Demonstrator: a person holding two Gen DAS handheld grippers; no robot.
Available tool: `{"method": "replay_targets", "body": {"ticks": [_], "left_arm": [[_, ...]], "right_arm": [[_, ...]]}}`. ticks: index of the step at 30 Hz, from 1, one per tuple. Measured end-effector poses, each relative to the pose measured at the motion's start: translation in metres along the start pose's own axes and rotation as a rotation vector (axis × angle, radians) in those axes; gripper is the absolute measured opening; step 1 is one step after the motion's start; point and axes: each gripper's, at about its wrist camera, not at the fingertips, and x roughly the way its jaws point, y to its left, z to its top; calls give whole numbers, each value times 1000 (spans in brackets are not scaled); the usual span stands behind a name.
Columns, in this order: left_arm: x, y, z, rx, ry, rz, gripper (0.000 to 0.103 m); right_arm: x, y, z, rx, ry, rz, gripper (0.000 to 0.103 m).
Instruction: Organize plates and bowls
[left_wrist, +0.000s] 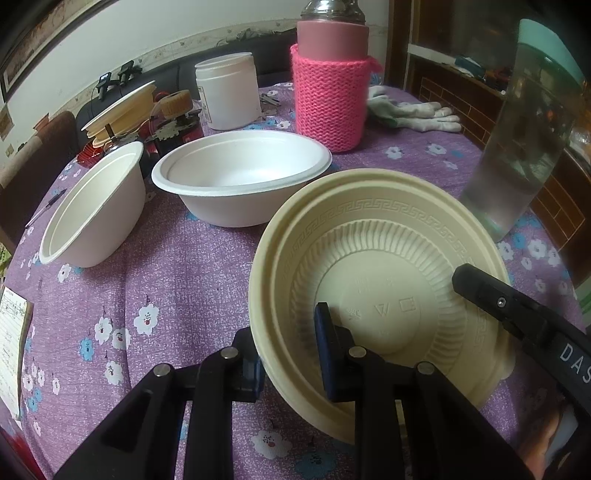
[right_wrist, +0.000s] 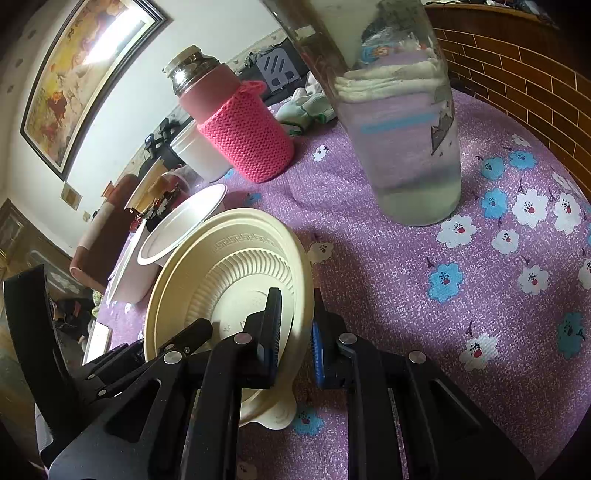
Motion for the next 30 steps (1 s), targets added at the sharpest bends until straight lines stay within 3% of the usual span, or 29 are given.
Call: {"method": "replay_targets", "body": {"ticks": [30], "left_arm": [[-10,-2,-1,17,-59,22,21]], "right_arm": [[-3,0,-5,9,3,5,13]]}}
